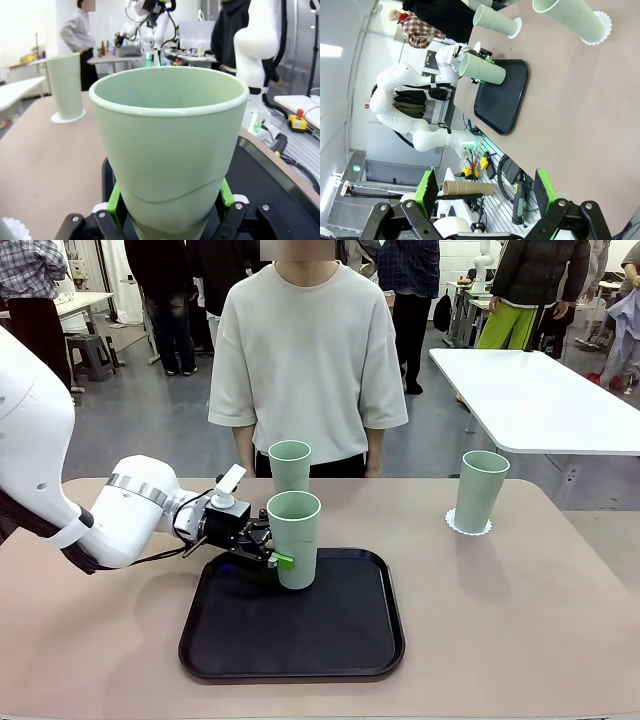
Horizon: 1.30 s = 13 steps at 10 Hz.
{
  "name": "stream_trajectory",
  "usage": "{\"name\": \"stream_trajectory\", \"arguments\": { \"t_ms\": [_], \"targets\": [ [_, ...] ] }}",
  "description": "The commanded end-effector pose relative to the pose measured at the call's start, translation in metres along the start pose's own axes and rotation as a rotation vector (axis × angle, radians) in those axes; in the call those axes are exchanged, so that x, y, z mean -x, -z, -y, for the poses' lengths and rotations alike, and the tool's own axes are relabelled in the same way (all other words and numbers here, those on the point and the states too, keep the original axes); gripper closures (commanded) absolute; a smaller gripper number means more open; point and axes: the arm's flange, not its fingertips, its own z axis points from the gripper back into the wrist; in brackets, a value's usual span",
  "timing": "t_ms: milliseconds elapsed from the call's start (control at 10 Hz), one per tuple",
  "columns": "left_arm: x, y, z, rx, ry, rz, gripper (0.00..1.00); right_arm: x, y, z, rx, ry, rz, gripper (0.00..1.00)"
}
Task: Place coasters on the table and set cups on them.
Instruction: Take one Reusable plastic cup from the Flat Tray and place it on a coaster set by the human.
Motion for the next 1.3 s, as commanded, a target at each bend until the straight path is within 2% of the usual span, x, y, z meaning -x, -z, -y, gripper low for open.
{"name": "stream_trajectory", "arguments": {
  "t_ms": [0,400,500,700,800,1200],
  "targets": [
    [-0.045,-0.018,0.028,-0.027,-0.003,0.013,1.0,0.001,0.0,-0.001,-0.01,0.0,0.0,0.0],
    [-0.154,-0.109,0.075,-0.113,-0.007,-0.029,1.0,0.001,0.0,-0.001,-0.01,0.0,0.0,0.0],
    [-0.169,-0.124,0.081,-0.128,-0.015,-0.027,1.0,0.001,0.0,-0.001,-0.01,0.0,0.0,0.0],
    [-0.181,-0.143,0.094,-0.16,-0.025,-0.009,1.0,0.001,0.0,-0.001,-0.01,0.0,0.0,0.0],
    [-0.181,-0.134,0.082,-0.15,0.006,-0.028,1.0,0.001,0.0,-0.001,-0.01,0.0,0.0,0.0],
    [-0.181,-0.134,0.082,-0.15,0.006,-0.028,1.0,0.001,0.0,-0.001,-0.01,0.0,0.0,0.0]
  ]
}}
